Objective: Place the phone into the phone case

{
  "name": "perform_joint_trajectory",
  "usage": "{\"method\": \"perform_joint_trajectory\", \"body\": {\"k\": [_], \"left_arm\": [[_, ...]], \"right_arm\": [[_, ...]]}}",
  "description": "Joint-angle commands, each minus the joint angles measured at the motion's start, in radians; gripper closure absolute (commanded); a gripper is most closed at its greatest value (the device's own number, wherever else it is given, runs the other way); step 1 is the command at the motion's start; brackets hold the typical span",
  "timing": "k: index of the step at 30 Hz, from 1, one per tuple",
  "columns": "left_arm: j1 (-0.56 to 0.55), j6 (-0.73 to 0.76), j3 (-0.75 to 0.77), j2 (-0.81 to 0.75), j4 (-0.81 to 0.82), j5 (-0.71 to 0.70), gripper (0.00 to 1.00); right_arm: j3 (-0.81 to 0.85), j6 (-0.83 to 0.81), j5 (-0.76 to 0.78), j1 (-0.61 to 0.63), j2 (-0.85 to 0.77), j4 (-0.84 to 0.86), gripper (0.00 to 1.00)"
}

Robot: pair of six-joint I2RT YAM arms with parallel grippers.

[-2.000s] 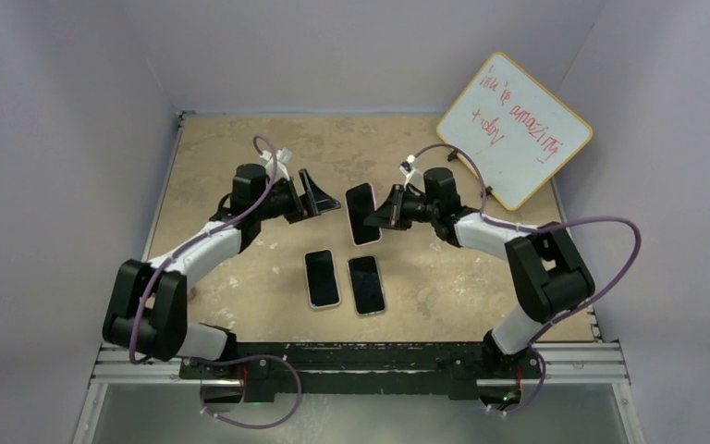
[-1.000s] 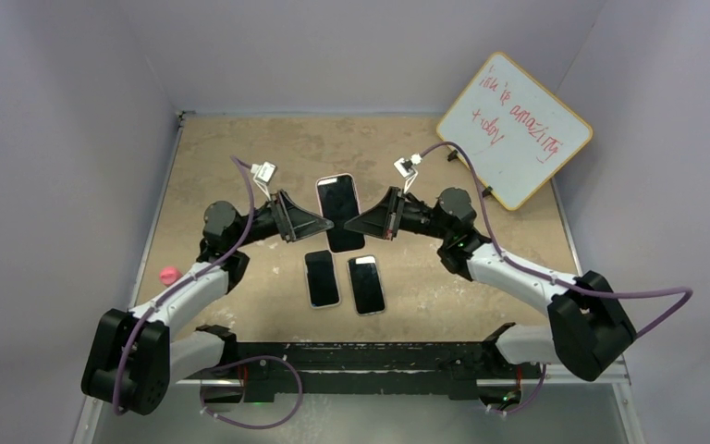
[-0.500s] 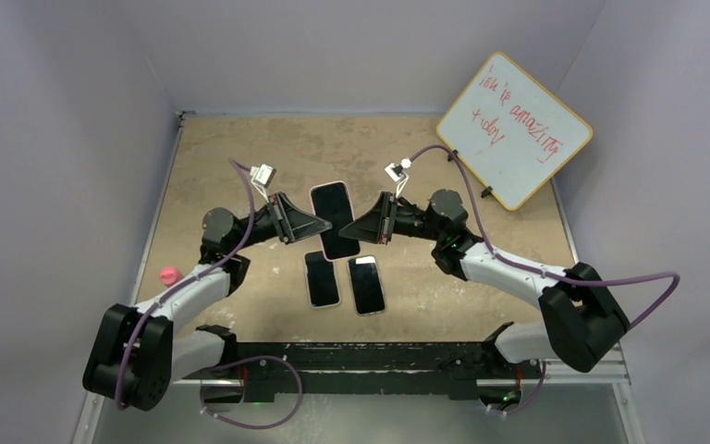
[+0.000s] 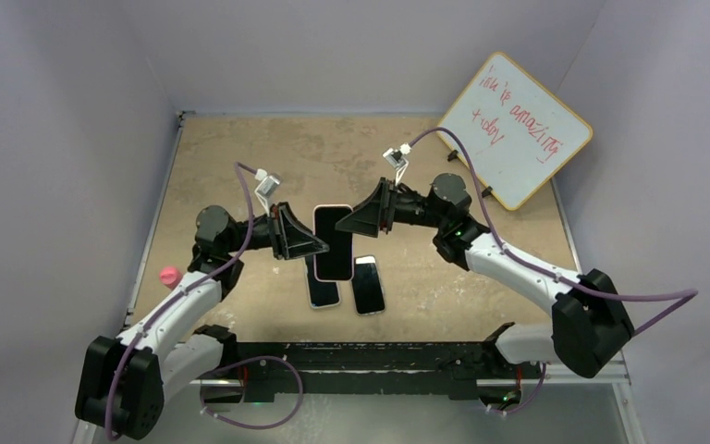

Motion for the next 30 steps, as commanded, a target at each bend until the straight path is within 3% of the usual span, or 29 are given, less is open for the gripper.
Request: {"method": "perform_joint_trajectory", "body": {"k": [1,10,16,20,25,30], "left_arm": [[0.001,0.190,0.100,-0.060,-0.164,0.067,1.00],[0.001,0.254,0.116,-0.063,-0.271,0.082,1.00],[0.001,0.432,0.175,-0.045,-0.572,-0.030,1.00],[0.002,0.505,0.209,0.002,-0.729,-0.117,1.00],[0.002,0.518,0.221,0.037,-0.808,-0.177,1.00],[0.002,0.459,0.215,0.018,-0.726,-0.157,1.00]], "right_arm": [[0.078,-0.049,-0.051,-0.009,-0.033,-0.040,0.22],[0.096,-0.037,-0.081,-0.009,-0.019,-0.017,0.48],[0.098,-0.009,-0.065,-0.009,-0.013,-0.025,1.00],[0.126,-0.083,0.000,-0.009,-0.036,-0.156,1.00],[0.128,-0.142,0.046,-0.009,-0.066,-0.209,1.00],[0.103,-0.136,0.023,-0.009,-0.075,-0.203,0.66]]}}
